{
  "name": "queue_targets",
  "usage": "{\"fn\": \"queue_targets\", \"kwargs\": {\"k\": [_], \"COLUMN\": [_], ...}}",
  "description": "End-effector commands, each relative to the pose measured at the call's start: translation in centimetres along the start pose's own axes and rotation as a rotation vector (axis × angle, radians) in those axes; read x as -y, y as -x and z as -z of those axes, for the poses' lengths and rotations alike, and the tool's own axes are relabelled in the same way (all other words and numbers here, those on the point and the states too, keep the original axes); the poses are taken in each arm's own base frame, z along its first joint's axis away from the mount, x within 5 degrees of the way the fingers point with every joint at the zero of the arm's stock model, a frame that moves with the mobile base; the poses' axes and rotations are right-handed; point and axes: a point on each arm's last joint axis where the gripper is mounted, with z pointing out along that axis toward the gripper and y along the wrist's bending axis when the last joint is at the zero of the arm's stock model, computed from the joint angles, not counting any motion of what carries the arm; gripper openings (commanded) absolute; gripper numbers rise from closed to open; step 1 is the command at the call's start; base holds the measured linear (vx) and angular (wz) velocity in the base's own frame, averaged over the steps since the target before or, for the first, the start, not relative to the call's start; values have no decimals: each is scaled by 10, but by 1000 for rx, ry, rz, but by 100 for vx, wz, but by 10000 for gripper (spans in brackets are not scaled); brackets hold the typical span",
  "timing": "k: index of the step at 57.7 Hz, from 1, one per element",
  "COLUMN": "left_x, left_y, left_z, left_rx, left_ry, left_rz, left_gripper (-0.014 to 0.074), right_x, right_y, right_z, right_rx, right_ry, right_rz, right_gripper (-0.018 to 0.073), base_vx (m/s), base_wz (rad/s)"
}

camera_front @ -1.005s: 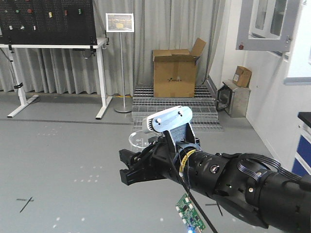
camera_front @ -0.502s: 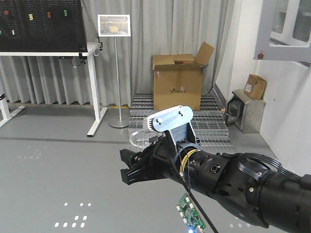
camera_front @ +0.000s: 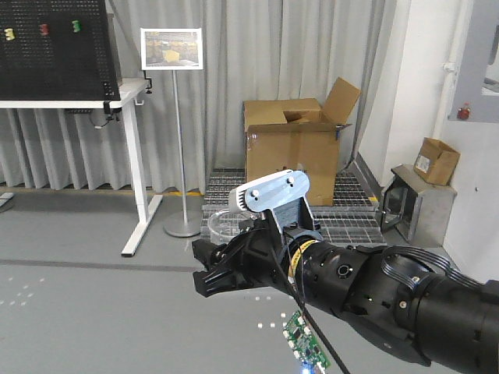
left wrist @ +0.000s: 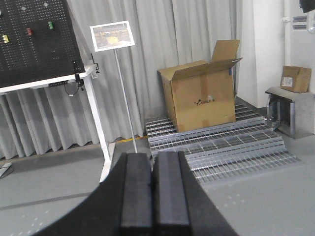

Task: Pick beaker and place in left cabinet
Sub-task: 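Carry the beaker in the right gripper while driving across the room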

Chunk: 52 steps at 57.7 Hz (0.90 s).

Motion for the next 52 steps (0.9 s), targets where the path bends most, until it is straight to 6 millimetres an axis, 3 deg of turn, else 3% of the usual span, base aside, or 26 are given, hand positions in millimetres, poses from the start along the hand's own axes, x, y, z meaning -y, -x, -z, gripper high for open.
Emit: {"fn": "queue_targets", "kwargs": {"k": [1, 52], "left_x": [0, 0], "left_y": [3, 3], "left_z": [1, 1], "left_rx": [77, 77], "left_ry": [7, 7], "left_rz": [6, 6], "left_gripper": [1, 1], "right_x": [-1, -1], "right_y": [34, 34], "right_z": [16, 16], "right_rx": [149, 148], "right_ry": [27, 27], "right_rz": [6, 6], "right_gripper": [43, 43], "base_vx": [69, 61], "base_wz": [-4, -4]}}
